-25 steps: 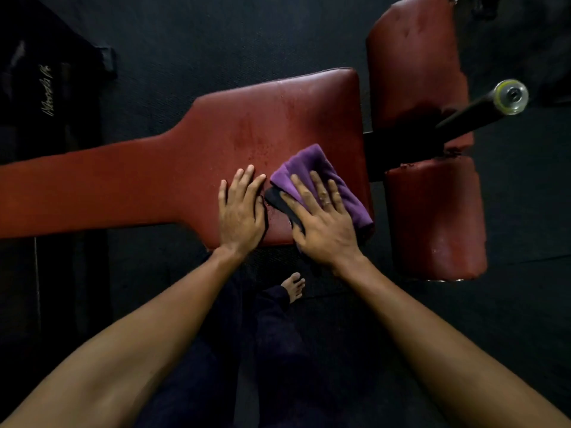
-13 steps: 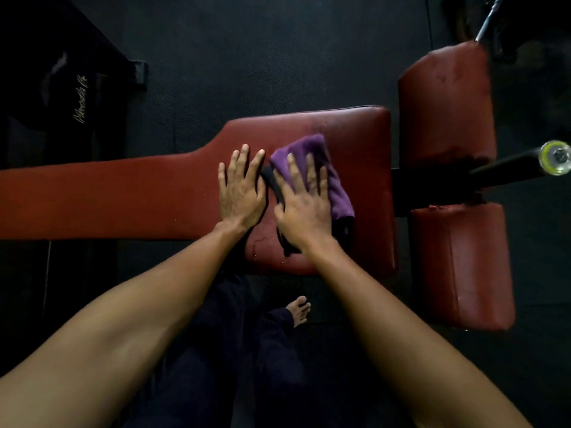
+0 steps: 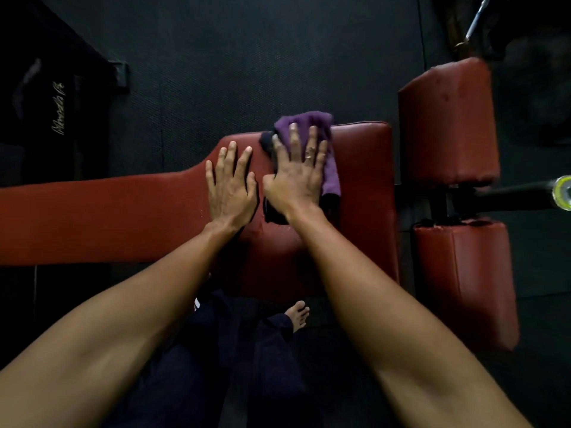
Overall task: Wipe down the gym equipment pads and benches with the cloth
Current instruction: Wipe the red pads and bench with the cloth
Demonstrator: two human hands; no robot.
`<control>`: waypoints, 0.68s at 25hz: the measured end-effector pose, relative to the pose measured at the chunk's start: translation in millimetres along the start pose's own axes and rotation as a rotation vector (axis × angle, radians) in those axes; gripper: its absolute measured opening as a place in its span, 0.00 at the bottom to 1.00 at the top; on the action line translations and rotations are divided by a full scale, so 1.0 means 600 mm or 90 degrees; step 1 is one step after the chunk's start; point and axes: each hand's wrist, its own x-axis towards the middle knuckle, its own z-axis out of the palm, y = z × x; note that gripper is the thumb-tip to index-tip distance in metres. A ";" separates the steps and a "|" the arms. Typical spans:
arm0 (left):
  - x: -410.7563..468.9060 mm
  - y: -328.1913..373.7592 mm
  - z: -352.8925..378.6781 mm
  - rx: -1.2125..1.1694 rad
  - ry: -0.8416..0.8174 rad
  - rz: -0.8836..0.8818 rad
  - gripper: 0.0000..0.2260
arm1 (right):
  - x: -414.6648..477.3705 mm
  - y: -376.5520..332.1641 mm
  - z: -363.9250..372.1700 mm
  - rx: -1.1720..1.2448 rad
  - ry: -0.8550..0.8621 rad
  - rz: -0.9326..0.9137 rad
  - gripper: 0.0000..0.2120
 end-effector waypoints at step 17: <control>0.041 -0.038 0.031 0.034 0.085 -0.076 0.25 | 0.151 -0.044 -0.008 -0.136 -0.107 -0.163 0.31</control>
